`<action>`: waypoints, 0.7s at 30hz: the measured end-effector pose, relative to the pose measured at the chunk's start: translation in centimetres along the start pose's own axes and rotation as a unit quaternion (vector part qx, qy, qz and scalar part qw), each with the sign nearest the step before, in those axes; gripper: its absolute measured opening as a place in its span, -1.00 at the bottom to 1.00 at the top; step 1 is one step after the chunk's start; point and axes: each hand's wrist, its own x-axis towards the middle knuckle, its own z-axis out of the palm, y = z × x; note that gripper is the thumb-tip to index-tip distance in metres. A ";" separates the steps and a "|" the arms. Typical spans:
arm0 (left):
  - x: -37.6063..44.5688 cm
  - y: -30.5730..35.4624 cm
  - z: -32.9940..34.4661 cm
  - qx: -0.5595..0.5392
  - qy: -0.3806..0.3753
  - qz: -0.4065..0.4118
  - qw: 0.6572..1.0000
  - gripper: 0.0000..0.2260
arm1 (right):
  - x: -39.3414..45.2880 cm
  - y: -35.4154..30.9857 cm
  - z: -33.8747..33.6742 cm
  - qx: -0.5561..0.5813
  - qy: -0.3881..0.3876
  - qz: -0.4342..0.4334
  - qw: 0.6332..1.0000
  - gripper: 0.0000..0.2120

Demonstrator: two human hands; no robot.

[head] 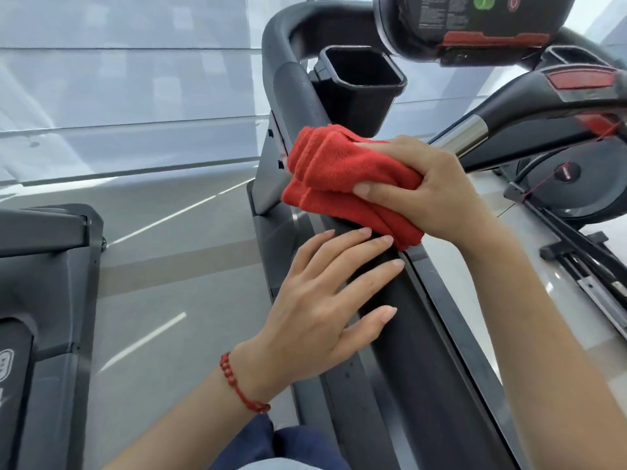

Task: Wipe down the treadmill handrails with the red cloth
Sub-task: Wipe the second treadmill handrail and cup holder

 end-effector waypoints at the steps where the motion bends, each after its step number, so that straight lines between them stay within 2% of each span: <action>1: 0.0 -0.2 0.1 -0.002 -0.002 0.003 1.000 -0.67 | -0.1 0.0 -0.1 -0.005 -0.006 -0.002 1.000 -0.59; 9: 0.2 -1.1 0.2 -0.011 0.004 0.022 1.000 -0.71 | 2.3 -0.1 0.5 -0.033 0.001 0.015 0.999 -0.57; 17: 1.8 -3.5 -0.3 -0.020 0.009 0.030 0.999 -0.66 | 2.4 -0.1 0.5 -0.034 0.006 0.030 0.999 -0.59; 21: 2.1 -4.3 0.0 -0.018 0.001 0.037 0.999 -0.65 | 4.4 0.0 1.1 -0.042 0.037 0.043 0.998 -0.63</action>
